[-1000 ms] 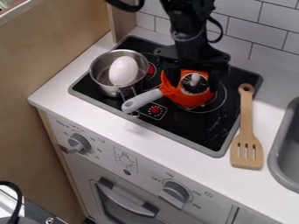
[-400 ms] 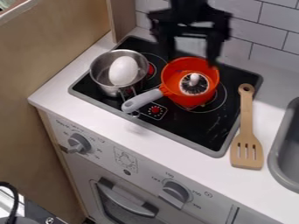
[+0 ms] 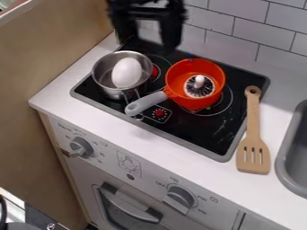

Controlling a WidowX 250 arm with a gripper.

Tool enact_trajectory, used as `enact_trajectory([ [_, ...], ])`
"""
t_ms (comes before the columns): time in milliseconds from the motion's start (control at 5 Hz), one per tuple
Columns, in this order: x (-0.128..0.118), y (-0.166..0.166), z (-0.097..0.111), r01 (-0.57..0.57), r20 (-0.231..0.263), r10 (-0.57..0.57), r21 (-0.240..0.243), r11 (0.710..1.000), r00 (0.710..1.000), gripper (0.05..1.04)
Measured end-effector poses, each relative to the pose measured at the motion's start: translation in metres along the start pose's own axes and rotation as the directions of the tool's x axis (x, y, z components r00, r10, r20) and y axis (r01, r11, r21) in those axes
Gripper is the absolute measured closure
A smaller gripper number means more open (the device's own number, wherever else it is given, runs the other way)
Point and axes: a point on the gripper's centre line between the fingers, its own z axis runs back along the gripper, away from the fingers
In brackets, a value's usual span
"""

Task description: Moved the object from the right side of the burner and putted it inside the orange pot .

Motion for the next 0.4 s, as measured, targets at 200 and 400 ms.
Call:
enact_trajectory([
  [200,-0.006,0.013,-0.004,0.013,-0.008,-0.013,-0.016,1.0,1.0,0.084],
  [400,-0.006,0.026,-0.005,0.072,0.018,-0.072,-0.011,0.997,0.997,0.084],
])
